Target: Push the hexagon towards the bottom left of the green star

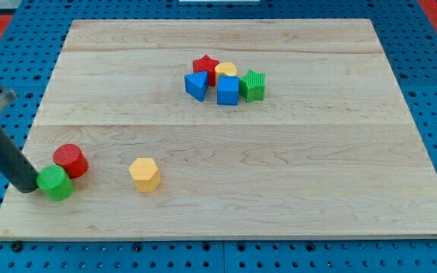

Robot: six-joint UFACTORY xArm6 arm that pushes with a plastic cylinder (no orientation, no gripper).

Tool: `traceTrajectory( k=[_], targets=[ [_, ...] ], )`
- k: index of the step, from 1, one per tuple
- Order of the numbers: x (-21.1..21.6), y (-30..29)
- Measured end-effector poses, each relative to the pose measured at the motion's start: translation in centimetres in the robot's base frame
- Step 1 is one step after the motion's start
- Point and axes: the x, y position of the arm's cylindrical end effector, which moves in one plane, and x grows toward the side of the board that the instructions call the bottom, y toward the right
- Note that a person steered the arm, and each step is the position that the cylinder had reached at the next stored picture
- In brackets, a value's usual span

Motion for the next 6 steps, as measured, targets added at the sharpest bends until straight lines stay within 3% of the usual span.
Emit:
traceTrajectory(
  k=[3,6],
  targets=[
    [-0.1,16.0],
    [-5.3,21.8]
  ],
)
